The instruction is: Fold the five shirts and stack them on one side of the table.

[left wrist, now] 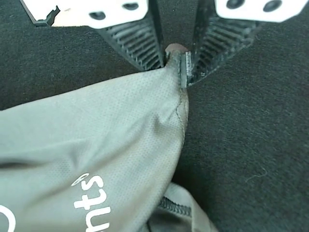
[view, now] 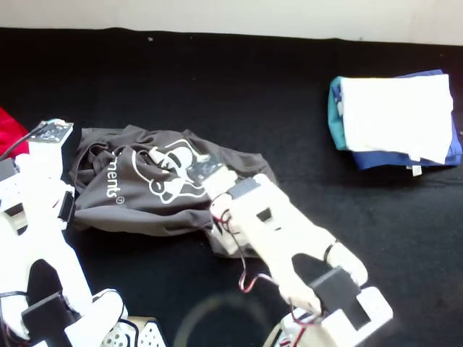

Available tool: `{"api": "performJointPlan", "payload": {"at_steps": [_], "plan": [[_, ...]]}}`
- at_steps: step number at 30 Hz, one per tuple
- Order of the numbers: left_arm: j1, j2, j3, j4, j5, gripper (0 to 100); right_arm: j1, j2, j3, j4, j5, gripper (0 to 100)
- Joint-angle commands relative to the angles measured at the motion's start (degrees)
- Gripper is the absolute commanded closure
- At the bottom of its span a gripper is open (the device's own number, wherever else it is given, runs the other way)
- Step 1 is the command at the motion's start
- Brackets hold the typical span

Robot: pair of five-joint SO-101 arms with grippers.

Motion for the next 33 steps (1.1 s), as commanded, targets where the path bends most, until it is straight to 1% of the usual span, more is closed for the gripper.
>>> {"api": "performJointPlan", "payload": {"at_steps": [1, 4, 6, 13, 21, 25, 29, 33], "plan": [[-0.4, -0.9, -1.3, 0.3, -0.4, 99, -2.9, -7.3, -0.9, 4.1, 2.7, 88.3], [-0.5, -0.9, -1.7, 0.3, -0.4, 99, -2.9, -12.9, -0.2, 6.5, 4.0, 88.2], [-0.7, -1.4, -1.8, 0.2, -0.4, 99, -1.5, -15.8, 1.0, 6.5, 4.0, 88.2], [-0.6, -1.3, -1.5, -1.3, -0.4, 99, 9.0, -17.6, 8.8, 0.7, 4.0, 88.2], [-0.5, -1.0, -1.6, -1.3, -0.4, 99, 10.9, -17.6, 16.6, 0.1, 3.9, 88.2], [-0.5, -1.0, -1.5, -1.3, -0.4, 99, 15.6, -17.6, 16.9, 0.1, 4.2, 88.2], [-0.5, -1.0, -1.5, -1.3, -0.4, 99, 20.5, -18.2, 16.3, 0.3, 7.3, 88.2], [-0.5, -1.0, -1.5, -1.3, -0.4, 99, 20.4, -18.2, 14.5, 2.2, 7.0, 88.2]]}}
